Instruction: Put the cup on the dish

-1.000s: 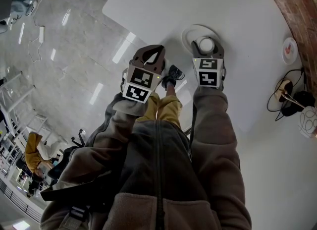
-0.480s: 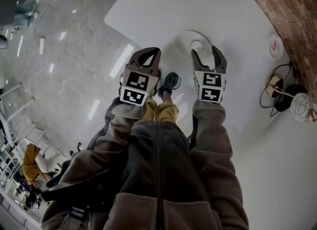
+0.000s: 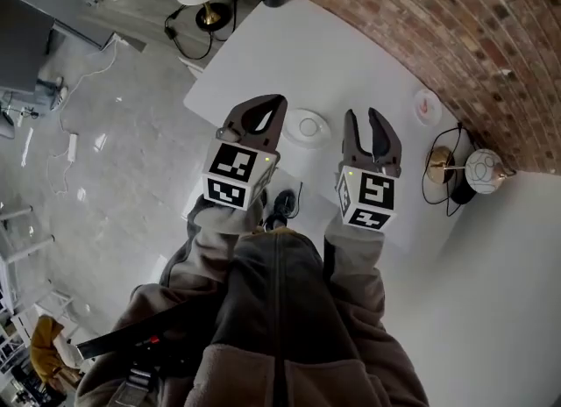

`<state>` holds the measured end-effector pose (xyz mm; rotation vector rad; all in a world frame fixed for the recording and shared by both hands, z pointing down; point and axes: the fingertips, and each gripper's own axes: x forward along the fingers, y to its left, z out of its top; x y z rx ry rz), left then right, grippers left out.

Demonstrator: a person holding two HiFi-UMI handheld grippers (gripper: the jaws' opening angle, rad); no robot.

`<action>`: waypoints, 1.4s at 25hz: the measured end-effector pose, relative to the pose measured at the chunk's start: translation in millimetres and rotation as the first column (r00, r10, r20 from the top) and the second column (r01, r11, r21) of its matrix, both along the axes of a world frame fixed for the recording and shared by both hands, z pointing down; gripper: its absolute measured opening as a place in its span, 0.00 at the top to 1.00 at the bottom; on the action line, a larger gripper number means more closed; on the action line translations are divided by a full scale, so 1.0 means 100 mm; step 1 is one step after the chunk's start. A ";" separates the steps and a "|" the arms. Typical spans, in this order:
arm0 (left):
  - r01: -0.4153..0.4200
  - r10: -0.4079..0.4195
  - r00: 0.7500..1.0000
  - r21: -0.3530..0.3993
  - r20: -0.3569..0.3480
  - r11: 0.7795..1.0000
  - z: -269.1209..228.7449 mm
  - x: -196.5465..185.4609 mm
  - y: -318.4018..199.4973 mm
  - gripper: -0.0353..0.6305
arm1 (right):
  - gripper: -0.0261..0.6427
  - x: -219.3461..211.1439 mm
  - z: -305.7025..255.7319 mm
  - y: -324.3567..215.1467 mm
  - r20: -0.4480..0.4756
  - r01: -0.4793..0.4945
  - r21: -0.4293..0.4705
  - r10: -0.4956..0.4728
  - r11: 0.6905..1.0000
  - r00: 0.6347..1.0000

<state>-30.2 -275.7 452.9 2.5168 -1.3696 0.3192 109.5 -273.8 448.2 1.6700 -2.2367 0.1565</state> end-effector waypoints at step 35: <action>0.002 0.021 0.999 0.462 -0.044 0.887 -2.38 0.30 0.00 0.94 | 0.96 0.11 -2.63 0.22 0.087 -0.039 0.502 -0.005 0.864 0.996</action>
